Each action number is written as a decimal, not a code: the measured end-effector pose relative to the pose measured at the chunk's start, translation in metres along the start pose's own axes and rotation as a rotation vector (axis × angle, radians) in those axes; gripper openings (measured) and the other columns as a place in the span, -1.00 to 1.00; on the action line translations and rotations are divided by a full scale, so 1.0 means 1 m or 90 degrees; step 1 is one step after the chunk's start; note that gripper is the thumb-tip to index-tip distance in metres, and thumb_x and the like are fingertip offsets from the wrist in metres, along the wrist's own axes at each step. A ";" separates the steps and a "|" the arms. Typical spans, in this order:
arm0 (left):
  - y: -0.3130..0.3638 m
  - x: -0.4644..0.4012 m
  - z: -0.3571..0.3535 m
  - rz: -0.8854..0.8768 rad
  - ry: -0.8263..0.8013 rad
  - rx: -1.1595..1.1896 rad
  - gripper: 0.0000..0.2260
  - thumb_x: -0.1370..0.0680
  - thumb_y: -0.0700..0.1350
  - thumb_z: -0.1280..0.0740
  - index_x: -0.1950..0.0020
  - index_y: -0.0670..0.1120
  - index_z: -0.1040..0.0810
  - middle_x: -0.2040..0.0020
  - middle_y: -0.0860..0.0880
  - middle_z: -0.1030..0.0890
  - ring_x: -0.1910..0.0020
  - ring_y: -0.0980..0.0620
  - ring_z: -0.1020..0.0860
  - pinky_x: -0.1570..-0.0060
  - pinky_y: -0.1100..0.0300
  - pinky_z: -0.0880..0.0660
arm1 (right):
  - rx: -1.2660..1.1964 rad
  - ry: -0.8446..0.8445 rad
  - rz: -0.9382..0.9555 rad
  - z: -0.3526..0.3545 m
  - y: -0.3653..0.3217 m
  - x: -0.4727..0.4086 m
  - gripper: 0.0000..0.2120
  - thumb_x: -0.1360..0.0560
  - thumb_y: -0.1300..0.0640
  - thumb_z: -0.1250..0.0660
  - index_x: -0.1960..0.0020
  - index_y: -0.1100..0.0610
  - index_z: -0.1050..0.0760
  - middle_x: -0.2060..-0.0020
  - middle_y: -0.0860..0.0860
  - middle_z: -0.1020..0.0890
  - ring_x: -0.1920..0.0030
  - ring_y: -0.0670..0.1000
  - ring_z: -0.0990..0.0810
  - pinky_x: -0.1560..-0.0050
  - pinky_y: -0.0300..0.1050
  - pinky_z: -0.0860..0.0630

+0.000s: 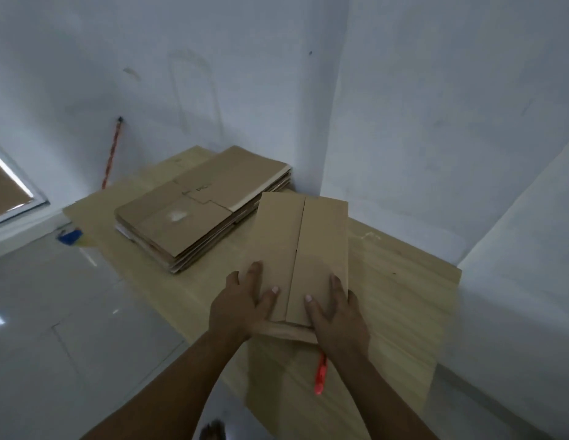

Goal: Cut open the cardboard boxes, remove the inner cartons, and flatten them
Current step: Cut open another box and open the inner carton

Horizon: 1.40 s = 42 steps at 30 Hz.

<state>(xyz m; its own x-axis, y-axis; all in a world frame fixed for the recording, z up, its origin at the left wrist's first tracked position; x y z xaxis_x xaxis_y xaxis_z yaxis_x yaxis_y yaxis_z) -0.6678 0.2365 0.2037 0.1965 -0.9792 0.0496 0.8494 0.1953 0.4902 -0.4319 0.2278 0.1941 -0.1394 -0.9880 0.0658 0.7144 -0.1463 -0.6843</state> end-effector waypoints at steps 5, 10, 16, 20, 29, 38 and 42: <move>0.010 -0.071 -0.021 -0.099 -0.081 -0.006 -0.35 -0.54 0.40 -0.14 -0.58 0.26 -0.08 -0.49 -0.12 -0.26 -0.33 -0.17 -0.47 -0.23 0.03 -0.46 | 0.004 0.067 -0.107 -0.012 0.003 -0.028 -0.27 -0.51 -0.40 -0.19 -0.59 -0.20 -0.06 -0.45 0.03 -0.32 -0.36 0.15 -0.44 -0.24 0.07 -0.44; 0.020 -0.119 -0.042 -0.188 -0.182 -0.043 -0.34 -0.54 0.41 -0.12 -0.59 0.25 -0.06 -0.50 -0.15 -0.24 -0.34 -0.19 -0.46 -0.24 0.02 -0.46 | 0.013 0.126 -0.214 -0.022 -0.001 -0.033 -0.27 -0.50 -0.39 -0.22 -0.58 -0.19 -0.10 -0.41 0.05 -0.37 -0.34 0.15 -0.46 -0.22 0.06 -0.46; 0.032 -0.139 -0.046 -0.273 -0.145 -0.143 -0.27 -0.49 0.47 0.03 -0.56 0.11 -0.20 -0.44 -0.19 -0.29 -0.35 -0.21 -0.39 -0.26 -0.05 -0.39 | -0.026 0.200 -0.295 -0.032 -0.006 -0.034 -0.08 -0.46 -0.38 -0.31 -0.62 -0.03 0.01 -0.51 0.05 -0.30 -0.44 0.15 -0.38 -0.33 0.07 -0.39; 0.046 -0.136 -0.054 -0.227 -0.189 -0.153 -0.09 -0.42 0.56 -0.02 -0.60 0.00 -0.07 -0.55 -0.27 -0.09 -0.49 -0.25 -0.18 -0.40 -0.13 -0.22 | -0.206 0.249 -0.396 -0.040 0.006 -0.032 -0.05 -0.42 -0.39 -0.34 -0.60 0.05 -0.08 -0.49 0.10 -0.37 -0.44 0.16 -0.39 -0.41 0.08 -0.38; 0.065 -0.146 -0.065 -0.211 -0.291 0.024 -0.01 -0.30 0.56 -0.22 -0.58 0.05 -0.09 -0.50 -0.19 -0.16 -0.45 -0.25 -0.27 -0.40 -0.09 -0.32 | -0.169 0.340 -0.377 0.010 -0.010 -0.026 -0.35 -0.53 -0.25 -0.30 -0.52 0.03 -0.32 -0.32 0.06 -0.50 -0.30 0.11 -0.47 -0.30 0.05 -0.44; 0.060 -0.150 -0.093 0.014 -0.462 0.486 -0.02 -0.23 0.46 -0.39 -0.58 0.15 -0.20 -0.46 0.09 -0.37 -0.34 0.03 -0.48 -0.29 0.05 -0.49 | -0.109 0.339 -0.197 0.075 -0.047 -0.051 -0.66 -0.60 0.16 -0.23 -0.33 -0.01 -0.57 -0.19 -0.01 -0.54 -0.21 0.06 -0.50 -0.29 -0.04 -0.43; 0.040 -0.152 -0.100 0.074 -0.496 0.527 -0.50 -0.48 0.37 -0.26 -0.35 0.21 -0.52 -0.30 0.03 -0.61 -0.25 -0.01 -0.58 -0.31 -0.10 -0.47 | -0.122 0.293 -0.170 0.065 -0.062 -0.058 -0.51 -0.59 0.24 -0.27 -0.47 -0.06 -0.42 -0.31 -0.05 -0.40 -0.24 -0.08 -0.40 -0.23 -0.20 -0.44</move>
<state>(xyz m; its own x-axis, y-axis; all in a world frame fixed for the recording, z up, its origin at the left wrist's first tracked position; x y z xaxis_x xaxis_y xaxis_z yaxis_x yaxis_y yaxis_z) -0.6149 0.3984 0.1285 -0.3500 -0.7811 0.5170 0.2056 0.4744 0.8559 -0.4233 0.2912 0.2802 -0.6136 -0.7887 -0.0389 0.4822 -0.3352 -0.8094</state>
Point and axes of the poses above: each hand's wrist, its own x-axis away from the middle knuckle, its own z-axis out of the back of the hand, y = z × x, the point moved 9 cm from there along -x, towards the middle knuckle
